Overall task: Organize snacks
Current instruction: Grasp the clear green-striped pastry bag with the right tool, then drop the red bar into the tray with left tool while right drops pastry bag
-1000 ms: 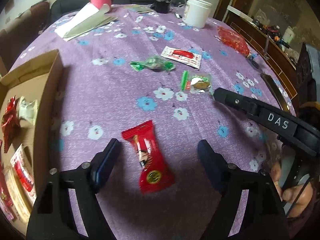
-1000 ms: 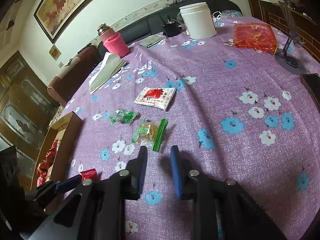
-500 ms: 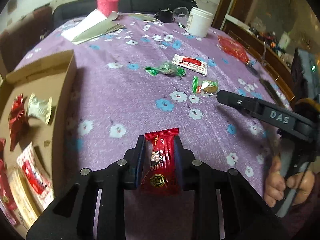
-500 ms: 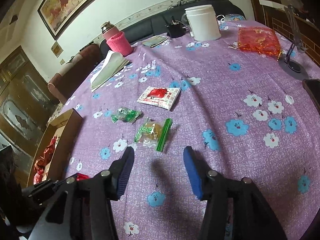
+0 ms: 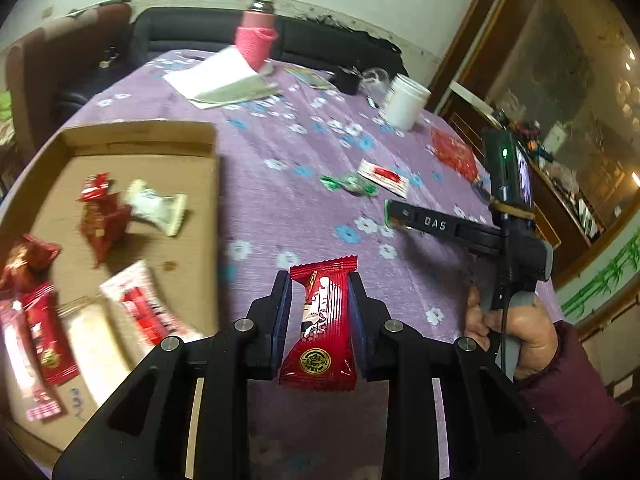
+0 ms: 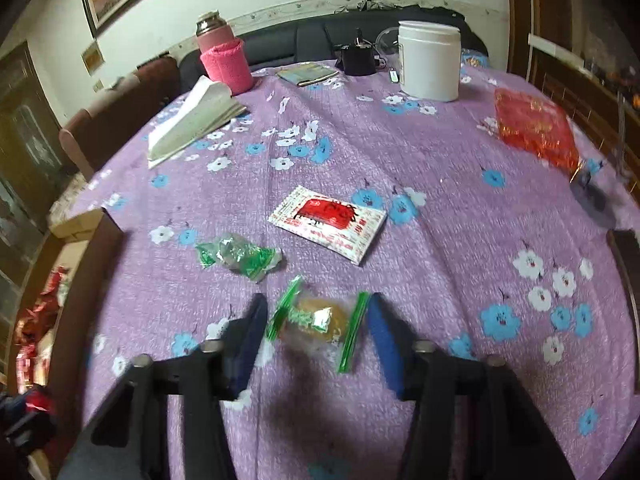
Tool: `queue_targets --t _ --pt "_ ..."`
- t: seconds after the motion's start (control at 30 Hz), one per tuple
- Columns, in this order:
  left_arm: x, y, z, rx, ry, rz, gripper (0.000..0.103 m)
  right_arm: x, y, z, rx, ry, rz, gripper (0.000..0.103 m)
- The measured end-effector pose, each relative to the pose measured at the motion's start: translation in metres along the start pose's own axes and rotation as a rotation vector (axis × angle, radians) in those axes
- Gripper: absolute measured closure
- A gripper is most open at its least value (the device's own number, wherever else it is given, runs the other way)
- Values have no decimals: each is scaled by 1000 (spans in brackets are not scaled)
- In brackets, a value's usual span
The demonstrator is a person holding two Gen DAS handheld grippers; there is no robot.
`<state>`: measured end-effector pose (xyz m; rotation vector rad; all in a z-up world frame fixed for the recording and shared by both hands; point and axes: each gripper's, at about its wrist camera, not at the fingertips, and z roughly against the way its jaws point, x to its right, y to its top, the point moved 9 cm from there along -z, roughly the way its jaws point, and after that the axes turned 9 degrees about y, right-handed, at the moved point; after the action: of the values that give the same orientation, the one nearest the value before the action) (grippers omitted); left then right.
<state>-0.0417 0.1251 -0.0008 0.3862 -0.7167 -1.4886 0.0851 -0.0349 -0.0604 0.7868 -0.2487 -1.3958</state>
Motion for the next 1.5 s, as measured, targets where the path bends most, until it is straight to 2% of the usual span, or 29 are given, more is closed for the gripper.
queue_targets --t 0.13,0.37,0.53,0.83,1.07,1.27,1.5 --pt "-30 1 11 16 22 63 77 -3 -3 2 4 -14 14 71" --pt "-77 1 25 43 43 168 77 -3 -6 22 18 50 -39 71" --pt "-103 -1 30 48 54 227 77 -23 -8 39 27 124 -51 71" --pt "-138 -5 31 39 89 282 76 -106 -4 56 20 261 47 71" --pt "-152 -14 26 14 88 309 76 -179 -16 39 -46 341 149 71" --pt "-165 -4 24 24 101 318 76 -223 -25 17 -94 366 218 71" --pt "-176 11 15 27 94 334 76 -252 -34 -12 -134 319 310 71"
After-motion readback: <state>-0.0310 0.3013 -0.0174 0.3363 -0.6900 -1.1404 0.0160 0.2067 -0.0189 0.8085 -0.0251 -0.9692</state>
